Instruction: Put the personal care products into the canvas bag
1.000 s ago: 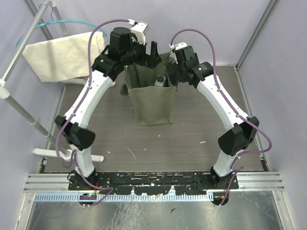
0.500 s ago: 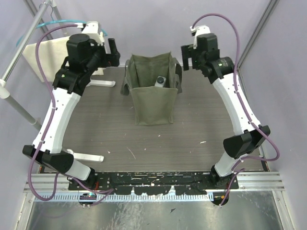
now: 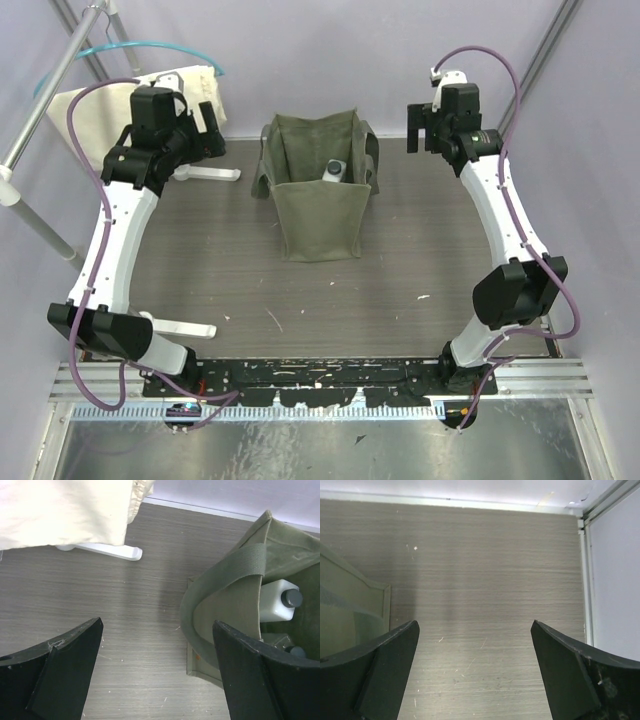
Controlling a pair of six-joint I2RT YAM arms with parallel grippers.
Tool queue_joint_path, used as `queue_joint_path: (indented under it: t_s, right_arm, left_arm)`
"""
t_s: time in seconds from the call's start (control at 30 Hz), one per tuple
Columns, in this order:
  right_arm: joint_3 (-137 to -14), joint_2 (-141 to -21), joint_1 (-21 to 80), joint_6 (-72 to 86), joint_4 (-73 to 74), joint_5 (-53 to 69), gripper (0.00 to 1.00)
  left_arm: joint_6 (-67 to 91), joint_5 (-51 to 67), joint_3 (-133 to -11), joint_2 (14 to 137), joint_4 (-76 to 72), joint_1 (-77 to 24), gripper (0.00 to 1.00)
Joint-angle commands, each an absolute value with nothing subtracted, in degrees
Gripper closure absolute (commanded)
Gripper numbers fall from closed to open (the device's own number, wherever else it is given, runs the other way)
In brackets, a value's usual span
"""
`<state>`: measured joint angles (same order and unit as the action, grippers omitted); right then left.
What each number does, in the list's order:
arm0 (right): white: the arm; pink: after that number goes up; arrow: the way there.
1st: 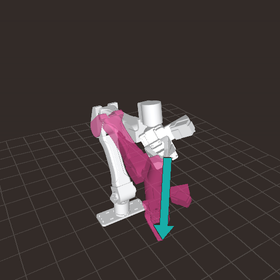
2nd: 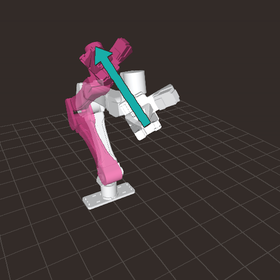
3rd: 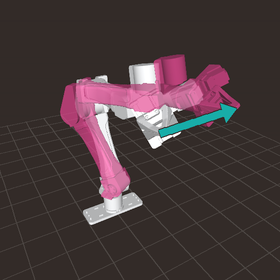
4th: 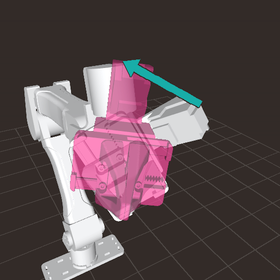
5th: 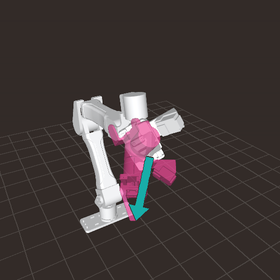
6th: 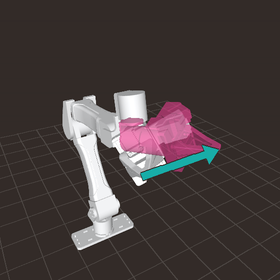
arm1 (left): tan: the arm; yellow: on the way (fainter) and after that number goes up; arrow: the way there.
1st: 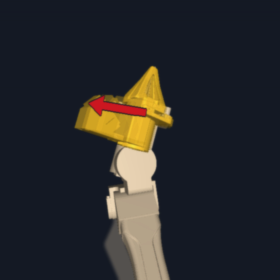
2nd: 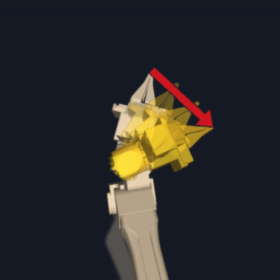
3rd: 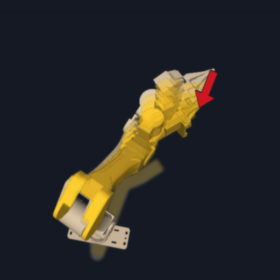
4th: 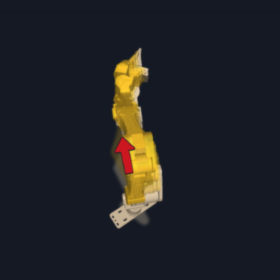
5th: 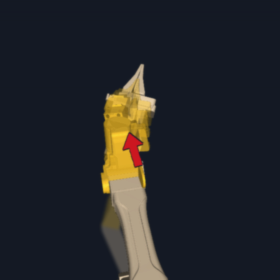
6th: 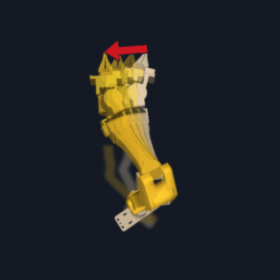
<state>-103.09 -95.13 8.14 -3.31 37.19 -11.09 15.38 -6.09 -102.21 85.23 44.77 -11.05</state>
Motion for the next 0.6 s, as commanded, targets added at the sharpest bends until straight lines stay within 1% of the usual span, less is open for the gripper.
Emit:
queue_joint_path:
  t_s: [0.0,0.17,0.57]
  right_arm:
    - [-101.7,-91.8,7.7,-1.9,31.6,-9.1,0.0]
    - [-101.7,-91.8,7.7,-1.1,31.3,-8.6,0.0]
    - [-101.5,-91.4,7.7,-0.7,31.5,-9.3,0.0]
  left_arm:
    - [19.4,-10.9,-102.3,84.9,46.0,-11.1,0.02]
    - [20.2,-13.8,-100.3,83.0,44.9,-11.1,0.02]
    - [16.8,-13.6,-97.5,81.6,42.6,-11.0,0.02]
